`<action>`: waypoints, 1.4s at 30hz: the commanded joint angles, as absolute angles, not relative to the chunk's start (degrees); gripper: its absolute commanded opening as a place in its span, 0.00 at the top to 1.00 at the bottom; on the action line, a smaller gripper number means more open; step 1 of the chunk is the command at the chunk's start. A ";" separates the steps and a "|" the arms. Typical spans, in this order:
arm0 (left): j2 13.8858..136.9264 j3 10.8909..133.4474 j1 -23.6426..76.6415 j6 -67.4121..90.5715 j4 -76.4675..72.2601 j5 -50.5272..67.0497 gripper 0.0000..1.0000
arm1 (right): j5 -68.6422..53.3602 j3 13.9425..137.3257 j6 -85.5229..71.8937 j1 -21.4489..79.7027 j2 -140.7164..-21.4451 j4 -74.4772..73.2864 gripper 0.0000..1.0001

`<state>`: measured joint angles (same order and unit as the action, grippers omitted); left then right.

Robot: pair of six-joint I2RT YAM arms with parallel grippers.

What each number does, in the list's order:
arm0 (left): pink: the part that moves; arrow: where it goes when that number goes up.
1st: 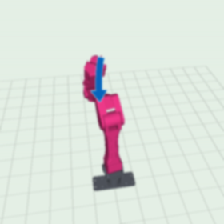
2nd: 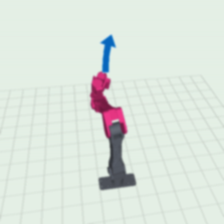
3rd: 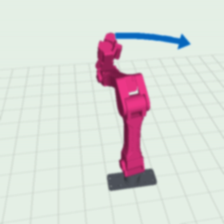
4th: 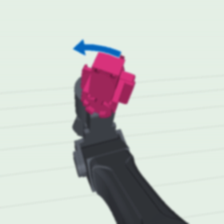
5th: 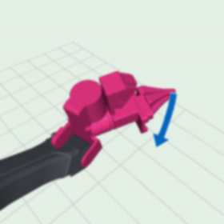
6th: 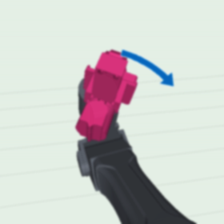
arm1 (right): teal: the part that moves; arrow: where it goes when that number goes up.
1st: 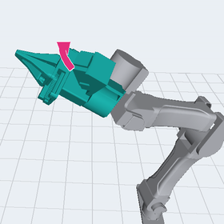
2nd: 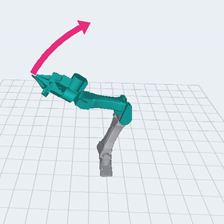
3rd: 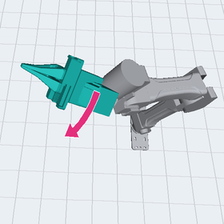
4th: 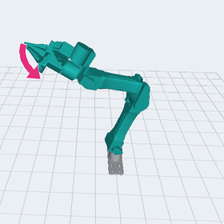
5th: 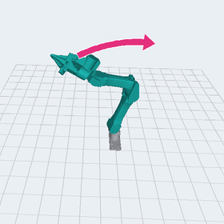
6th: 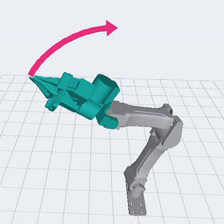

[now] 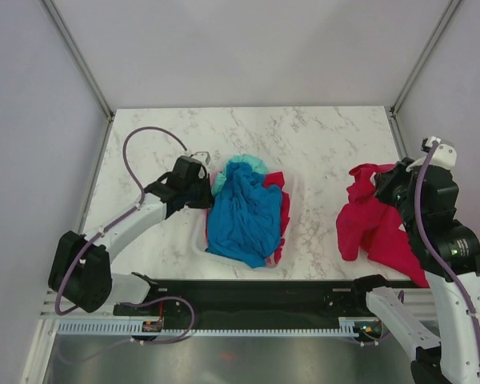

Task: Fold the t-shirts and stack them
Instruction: Move the tshirt to the center of the board

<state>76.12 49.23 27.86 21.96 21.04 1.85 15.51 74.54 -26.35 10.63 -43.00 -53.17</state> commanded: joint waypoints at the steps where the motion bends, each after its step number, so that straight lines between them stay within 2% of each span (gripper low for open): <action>1: 76.73 57.99 24.97 11.45 28.38 -12.64 0.98 | 12.32 70.24 -26.80 10.55 -42.10 -49.23 1.00; 8: 85.84 68.27 3.46 7.31 29.27 -5.53 0.98 | 6.78 59.00 -28.74 10.55 -40.69 -43.78 1.00; 13: 95.76 72.42 1.14 -2.96 18.32 -12.38 0.98 | 1.77 53.53 -29.70 10.55 -41.75 -38.24 1.00; 15: 102.26 76.62 1.06 -8.07 15.92 -20.01 0.98 | 0.09 51.60 -29.88 10.46 -42.54 -36.39 1.00; 17: 106.76 83.54 0.18 -11.59 14.77 -25.71 0.98 | -1.57 50.63 -29.62 10.55 -43.15 -35.60 1.00; 22: 119.16 98.15 -5.00 -18.18 12.92 -30.40 0.98 | -4.39 47.73 -27.87 10.55 -44.56 -33.75 1.00; 25: 126.63 109.75 -7.73 -21.08 12.83 -34.10 0.87 | -5.62 46.59 -26.55 10.46 -45.96 -33.31 1.00; 27: 130.07 117.13 -8.79 -21.98 12.31 -37.60 0.40 | -5.80 45.71 -25.58 10.55 -47.02 -32.44 1.00; 28: 130.17 118.55 -8.79 -21.28 11.87 -39.71 0.25 | -6.06 45.36 -25.40 10.55 -47.37 -32.08 1.00; 29: 129.73 118.74 -8.62 -19.88 11.34 -41.47 0.15 | -6.24 44.74 -25.31 10.55 -48.07 -31.73 1.00; 35: 122.18 115.67 -6.33 -15.93 11.68 -43.85 0.02 | -9.31 43.77 -26.37 10.63 -49.66 -28.65 1.00; 37: 116.93 113.39 -5.72 -13.98 12.30 -42.46 0.02 | -9.40 44.03 -26.45 10.55 -48.87 -29.18 1.00; 40: 110.59 109.08 -3.44 -11.78 13.26 -38.42 0.00 | -8.35 44.73 -26.37 10.55 -46.15 -31.37 1.00; 42: 107.68 107.32 -0.80 -10.63 15.72 -25.46 0.02 | -7.56 45.35 -26.28 10.55 -44.30 -33.12 1.00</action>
<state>116.62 108.27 -4.29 -14.06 15.55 -36.03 -7.68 43.53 -26.70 10.63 -47.13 -33.10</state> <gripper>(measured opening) 0.988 0.031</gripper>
